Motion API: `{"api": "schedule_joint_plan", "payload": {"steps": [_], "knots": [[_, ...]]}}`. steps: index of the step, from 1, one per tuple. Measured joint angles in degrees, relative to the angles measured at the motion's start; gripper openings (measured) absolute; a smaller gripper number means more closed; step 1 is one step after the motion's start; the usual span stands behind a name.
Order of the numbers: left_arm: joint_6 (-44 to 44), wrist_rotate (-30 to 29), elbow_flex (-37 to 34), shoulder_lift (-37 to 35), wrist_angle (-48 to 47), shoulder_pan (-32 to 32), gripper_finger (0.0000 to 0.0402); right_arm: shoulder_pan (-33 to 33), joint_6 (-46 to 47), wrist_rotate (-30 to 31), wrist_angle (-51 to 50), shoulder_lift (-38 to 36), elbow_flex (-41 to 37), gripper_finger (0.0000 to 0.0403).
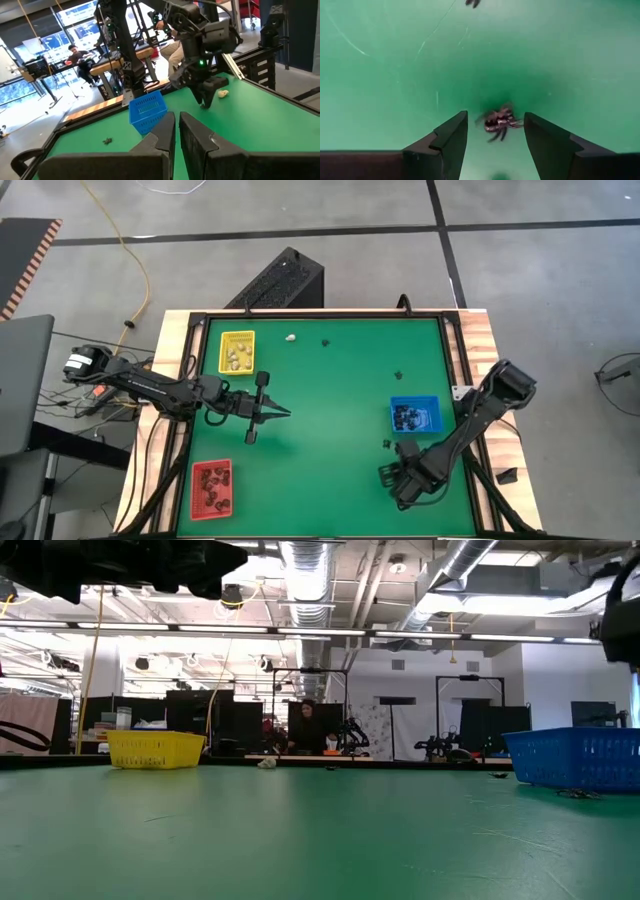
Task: Sort Halloween decoration
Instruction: Put the black spider toy into the blue bin
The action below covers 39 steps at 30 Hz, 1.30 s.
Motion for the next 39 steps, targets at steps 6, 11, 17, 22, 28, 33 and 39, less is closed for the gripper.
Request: {"api": "schedule_joint_plan", "payload": {"steps": [6, 11, 17, 22, 28, 33, 39], "knots": [[0.13, 0.00, 0.00, 0.00, 0.00, 0.00, 0.0015, -0.21, 0.03, -1.44, 1.85, 2.56, 0.16, 0.0223], [0.10, 0.01, 0.00, 0.00, 0.01, 0.00, 0.0015, -0.86, -0.04, -1.72, 1.85, 2.75, 0.20, 0.0223], [0.13, 0.02, 0.00, 0.00, 0.02, 0.00, 0.0015, -0.93, -0.59, -3.55, 1.65, 2.75, 0.16, 0.0216], [0.13, 0.02, 0.00, 0.00, 0.00, 0.00, 0.0015, -0.93, -0.62, -4.33, 1.38, 2.75, 0.12, 0.0176], [0.13, 0.00, 0.00, 0.00, 0.00, 0.00, 0.0015, -1.00, -2.71, -5.25, 0.79, 0.69, 0.13, 0.0103], [0.15, 0.00, 0.00, 0.00, 0.00, 0.00, 0.0015, -1.33, -5.75, -5.17, -2.94, -2.79, 2.75, 0.0040], [0.16, 0.00, 0.00, 0.00, 0.00, 0.00, 0.0015, -2.59, -7.94, -2.99, -12.93, -7.04, 6.77, 0.0021]]}}
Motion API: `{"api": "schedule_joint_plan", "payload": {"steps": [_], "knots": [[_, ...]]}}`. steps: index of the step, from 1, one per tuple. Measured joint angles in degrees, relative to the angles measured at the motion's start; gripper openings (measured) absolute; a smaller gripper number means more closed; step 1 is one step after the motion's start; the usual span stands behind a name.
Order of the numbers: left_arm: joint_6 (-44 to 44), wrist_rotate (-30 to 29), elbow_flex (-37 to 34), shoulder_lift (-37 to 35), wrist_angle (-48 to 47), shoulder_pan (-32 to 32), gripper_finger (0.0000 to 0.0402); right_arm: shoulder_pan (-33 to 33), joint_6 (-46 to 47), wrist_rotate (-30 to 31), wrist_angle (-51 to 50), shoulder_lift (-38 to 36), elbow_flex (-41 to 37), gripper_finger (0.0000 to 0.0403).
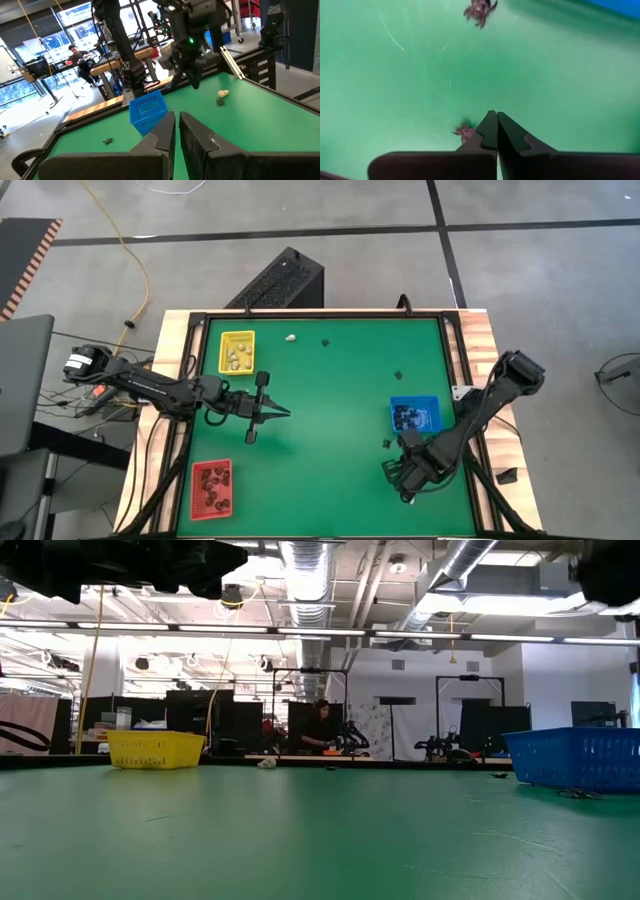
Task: Sort Halloween decoration
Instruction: Put the black spider toy into the blue bin
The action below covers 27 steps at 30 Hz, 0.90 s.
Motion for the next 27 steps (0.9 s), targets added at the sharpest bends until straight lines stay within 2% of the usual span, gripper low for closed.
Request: {"api": "schedule_joint_plan", "payload": {"steps": [4, 7, 13, 21, 27], "knots": [[0.02, 0.00, 0.00, 0.00, -0.04, 0.00, 0.0015, -0.74, -1.74, 0.21, 1.52, -0.83, 0.45, 0.0044], [0.12, 0.00, 0.00, 0.00, -0.04, 0.00, 0.0015, -0.46, -4.16, 0.08, 5.52, 1.49, 0.45, 0.0067], [0.55, 0.00, 0.00, 0.00, -0.20, 0.00, 0.0015, -0.22, -4.89, -5.77, 12.40, 7.48, 0.45, 0.0125], [0.54, 0.00, 0.00, 0.00, -0.57, 0.00, 0.0015, 0.76, -3.80, -8.00, 14.15, 10.56, 0.45, 0.0209], [0.51, 0.00, 0.00, 0.00, -0.57, 0.00, 0.0015, 2.13, -1.15, -8.13, 14.78, 10.49, 0.45, 0.0234]]}}
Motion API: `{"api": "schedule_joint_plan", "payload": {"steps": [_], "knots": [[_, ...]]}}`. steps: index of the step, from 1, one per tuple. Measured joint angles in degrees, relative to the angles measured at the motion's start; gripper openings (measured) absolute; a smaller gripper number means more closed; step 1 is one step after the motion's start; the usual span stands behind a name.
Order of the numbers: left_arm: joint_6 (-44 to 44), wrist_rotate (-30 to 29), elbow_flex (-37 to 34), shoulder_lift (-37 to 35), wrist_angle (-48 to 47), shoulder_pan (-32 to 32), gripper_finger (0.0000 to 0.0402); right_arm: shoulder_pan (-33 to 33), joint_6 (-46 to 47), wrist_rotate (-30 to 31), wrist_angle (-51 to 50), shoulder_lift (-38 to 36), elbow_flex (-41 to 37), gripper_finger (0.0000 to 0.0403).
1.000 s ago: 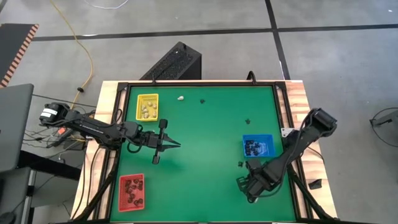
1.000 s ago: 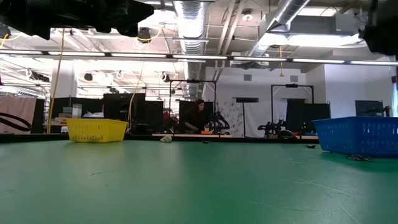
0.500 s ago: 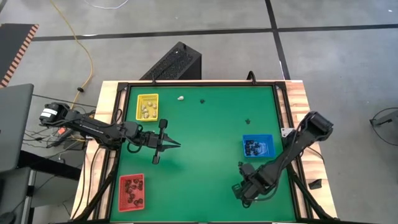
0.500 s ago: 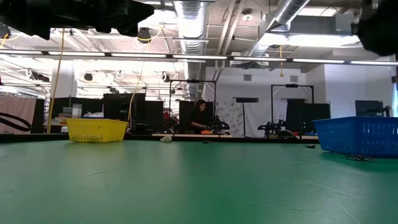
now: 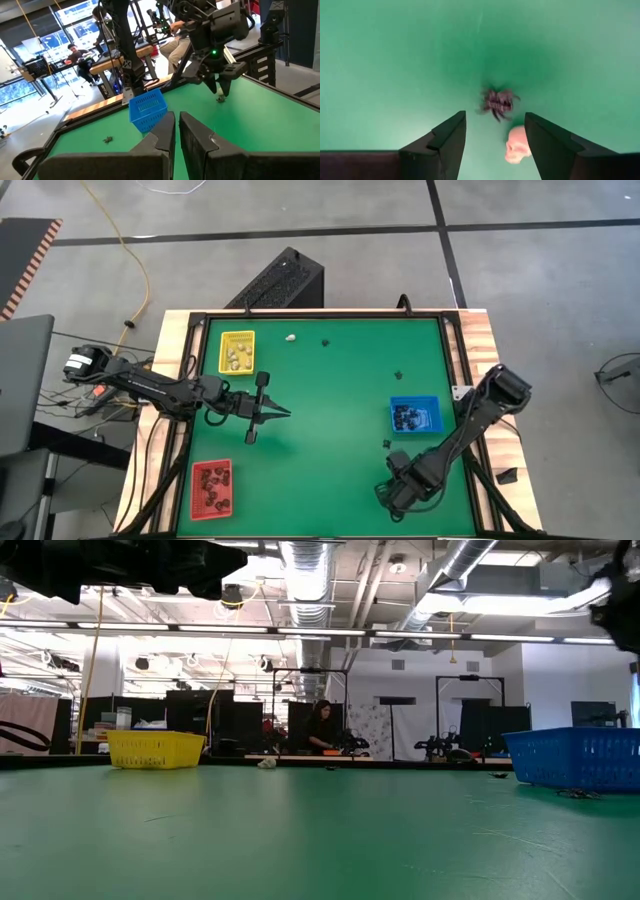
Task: Sort Halloween decoration
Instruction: Put the black spider toy into the blue bin
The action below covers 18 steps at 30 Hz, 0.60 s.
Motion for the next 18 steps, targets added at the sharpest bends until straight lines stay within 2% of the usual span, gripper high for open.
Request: {"api": "schedule_joint_plan", "payload": {"steps": [10, 18], "knots": [[-0.01, 0.00, 0.00, 0.00, 0.11, 0.00, 0.0015, 0.92, -0.19, 1.07, 3.47, 2.81, -0.83, 0.0233], [-0.04, 0.00, 0.00, 0.00, 0.14, -0.02, 0.0015, -0.99, -3.15, -2.14, 4.91, 5.99, -0.55, 0.0222]]}}
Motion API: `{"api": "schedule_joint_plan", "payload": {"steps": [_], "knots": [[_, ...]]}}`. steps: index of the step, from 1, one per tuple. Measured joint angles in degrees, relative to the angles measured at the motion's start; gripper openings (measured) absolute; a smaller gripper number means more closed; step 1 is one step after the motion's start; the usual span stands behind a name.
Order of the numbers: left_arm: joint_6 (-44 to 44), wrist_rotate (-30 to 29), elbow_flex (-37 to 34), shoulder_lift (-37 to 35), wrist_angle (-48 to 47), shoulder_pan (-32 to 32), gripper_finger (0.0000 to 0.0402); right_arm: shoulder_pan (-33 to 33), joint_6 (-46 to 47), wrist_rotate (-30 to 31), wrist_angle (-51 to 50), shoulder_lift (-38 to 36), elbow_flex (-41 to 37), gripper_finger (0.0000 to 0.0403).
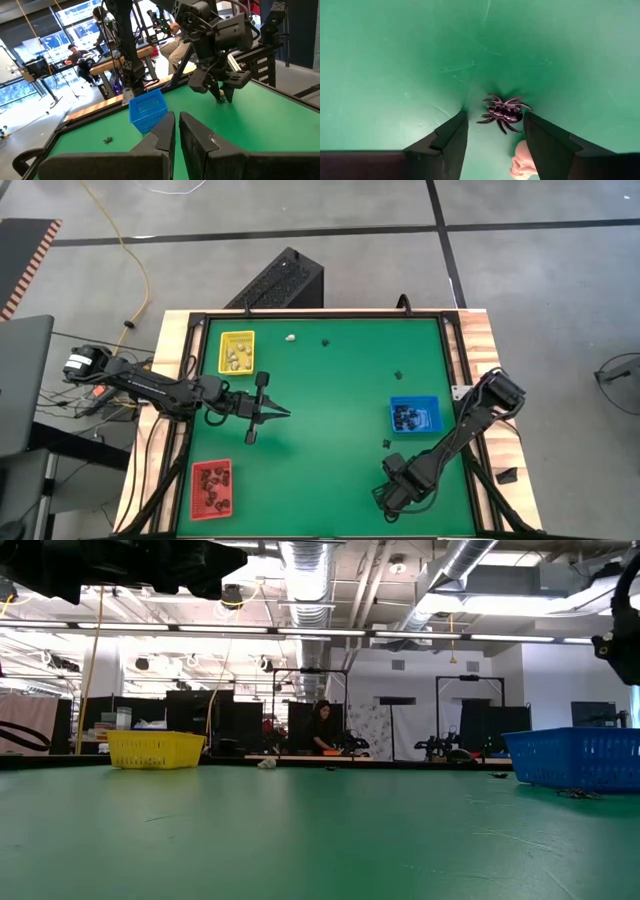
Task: Sort Halloween decoration
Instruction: Put the black spider toy into the blue bin
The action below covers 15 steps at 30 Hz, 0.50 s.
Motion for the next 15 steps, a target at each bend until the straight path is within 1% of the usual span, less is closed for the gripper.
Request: {"api": "schedule_joint_plan", "payload": {"steps": [9, 12, 15], "knots": [[-0.02, 0.00, 0.00, 0.00, 0.01, 0.00, 0.0015, -0.66, -1.45, -0.20, -0.82, -2.40, -0.32, 0.0144], [-0.02, 0.01, 0.00, 0.00, 0.01, 0.00, 0.0015, -0.70, -1.53, 0.59, -0.77, -3.45, -0.34, 0.0129], [-0.02, 0.00, 0.00, 0.00, 0.01, 0.00, 0.0015, -0.84, -1.95, 0.63, -1.08, -4.29, -0.34, 0.0123]]}}
